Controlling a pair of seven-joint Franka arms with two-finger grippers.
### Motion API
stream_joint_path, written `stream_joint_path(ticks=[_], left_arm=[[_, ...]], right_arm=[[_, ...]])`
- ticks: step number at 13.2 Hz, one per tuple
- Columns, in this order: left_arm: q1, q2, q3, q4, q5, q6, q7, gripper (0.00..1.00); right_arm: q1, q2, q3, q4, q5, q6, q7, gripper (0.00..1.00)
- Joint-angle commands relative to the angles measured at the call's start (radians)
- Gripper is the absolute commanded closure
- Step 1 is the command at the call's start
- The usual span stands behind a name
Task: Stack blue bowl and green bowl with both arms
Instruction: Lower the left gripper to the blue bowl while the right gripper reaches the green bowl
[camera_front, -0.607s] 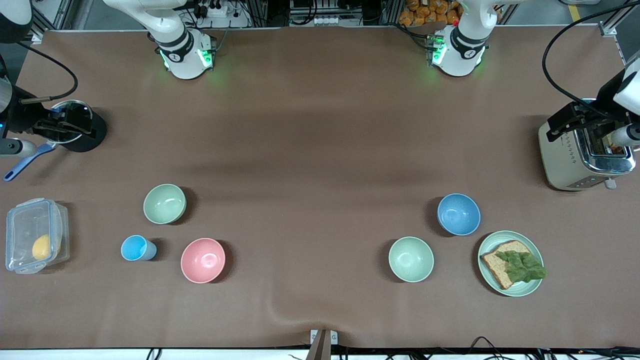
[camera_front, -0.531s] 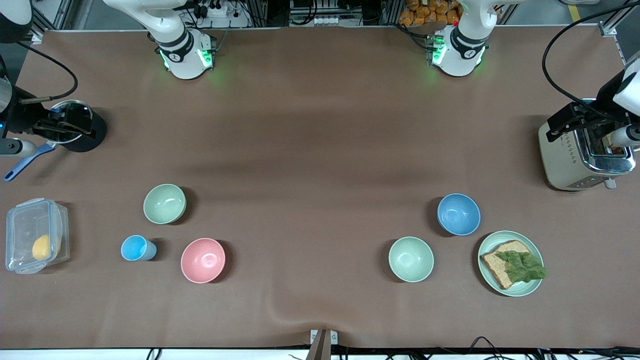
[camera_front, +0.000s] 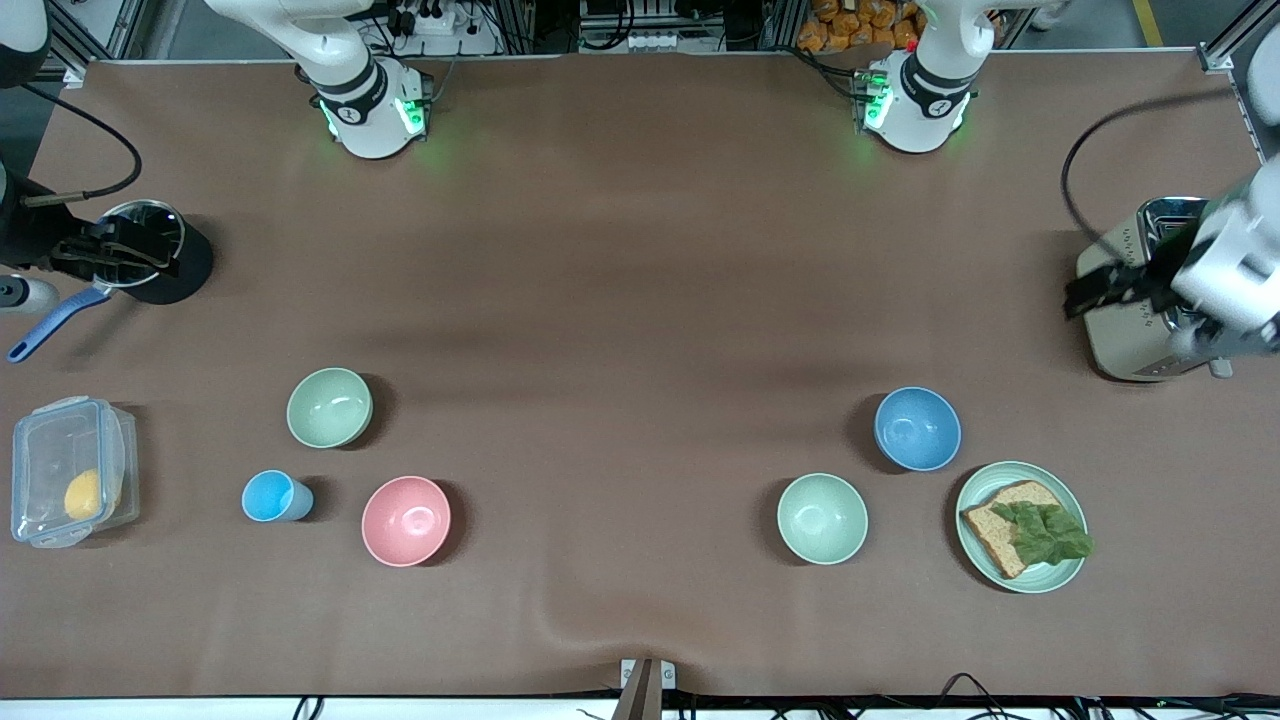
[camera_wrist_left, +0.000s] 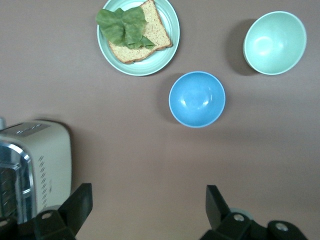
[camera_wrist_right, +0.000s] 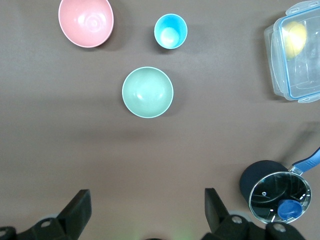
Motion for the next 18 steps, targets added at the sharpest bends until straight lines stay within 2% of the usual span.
stream_joint_path(ticks=[1,4,7,9,13,16,18], left_arm=[[-0.019,0.14,0.007,0.011,0.005,0.119,-0.011,0.0],[-0.005,0.283,0.004,0.006,0.005,0.254,-0.037,0.0],[0.006,0.366,0.005,0.006,0.003,0.303,-0.042,0.0],[0.006,0.39,0.005,-0.011,0.003,0.309,-0.048,0.0],[0.006,0.41,0.004,-0.117,-0.001,0.446,-0.06,0.0],[0.0,0.432,0.004,-0.135,-0.001,0.476,-0.079,0.0],[0.0,0.438,0.004,-0.135,-0.001,0.484,-0.079,0.17]], right_arm=[[0.01,0.001,-0.02,-0.035,-0.001,-0.02,-0.005,0.0],[0.015,0.122,-0.018,-0.035,0.033,-0.025,-0.005,0.0],[-0.044,0.265,-0.018,-0.034,0.154,0.0,-0.043,0.0],[-0.044,0.349,-0.02,-0.034,0.168,0.075,-0.075,0.0],[-0.114,0.498,-0.016,-0.035,0.182,0.246,-0.262,0.0],[-0.105,0.561,-0.016,-0.034,0.249,0.287,-0.278,0.0],[-0.097,0.604,-0.015,-0.035,0.251,0.296,-0.281,0.0]])
